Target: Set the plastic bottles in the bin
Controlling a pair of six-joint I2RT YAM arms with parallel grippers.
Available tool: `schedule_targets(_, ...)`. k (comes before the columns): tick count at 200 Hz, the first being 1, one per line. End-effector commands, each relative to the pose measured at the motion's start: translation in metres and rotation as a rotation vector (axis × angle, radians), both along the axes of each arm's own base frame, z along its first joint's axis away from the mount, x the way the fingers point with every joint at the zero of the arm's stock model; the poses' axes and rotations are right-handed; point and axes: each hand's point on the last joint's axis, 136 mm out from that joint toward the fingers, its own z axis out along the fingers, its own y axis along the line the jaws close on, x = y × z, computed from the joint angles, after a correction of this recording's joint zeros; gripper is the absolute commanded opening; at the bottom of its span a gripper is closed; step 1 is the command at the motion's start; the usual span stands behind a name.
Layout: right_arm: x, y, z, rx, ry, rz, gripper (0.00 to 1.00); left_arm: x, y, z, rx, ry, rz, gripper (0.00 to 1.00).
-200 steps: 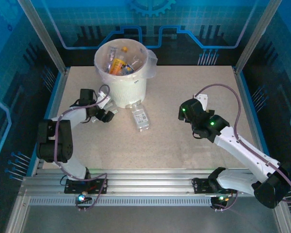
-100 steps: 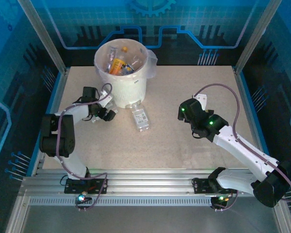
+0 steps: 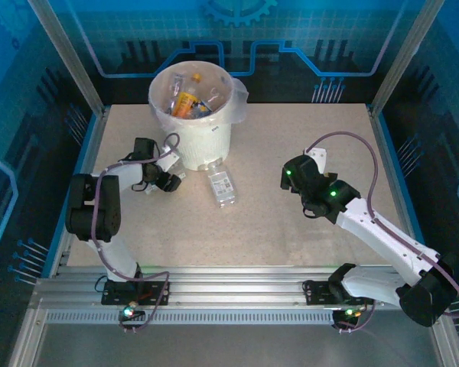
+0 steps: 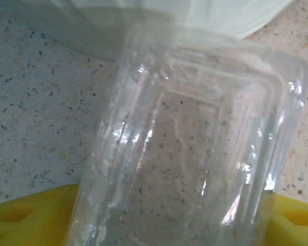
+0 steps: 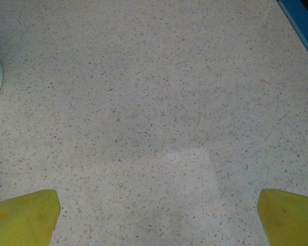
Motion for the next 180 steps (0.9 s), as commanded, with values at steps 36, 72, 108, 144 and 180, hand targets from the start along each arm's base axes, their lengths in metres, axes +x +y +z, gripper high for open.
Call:
schedule_targets(36,0.0,-0.008,0.007,0.011,-0.022,-0.033,1.0,-0.011,0.0,-0.008,0.01,0.054,0.01,0.57)
schedule_targets(72,0.0,-0.009,0.007,0.011,-0.022,-0.032,1.0,-0.021,0.002,-0.005,0.014,0.062,0.025,0.44)
schedule_targets(108,0.0,-0.009,0.007,0.017,-0.025,-0.034,1.0,-0.036,0.005,0.008,0.027,0.059,0.045,0.37)
schedule_targets(144,0.0,-0.009,0.007,0.019,-0.024,-0.03,1.0,-0.043,0.021,0.034,0.069,0.001,0.128,0.34)
schedule_targets(180,-0.001,-0.011,0.009,0.014,-0.031,-0.029,1.0,-0.038,0.048,0.078,0.033,-0.1,0.303,0.26)
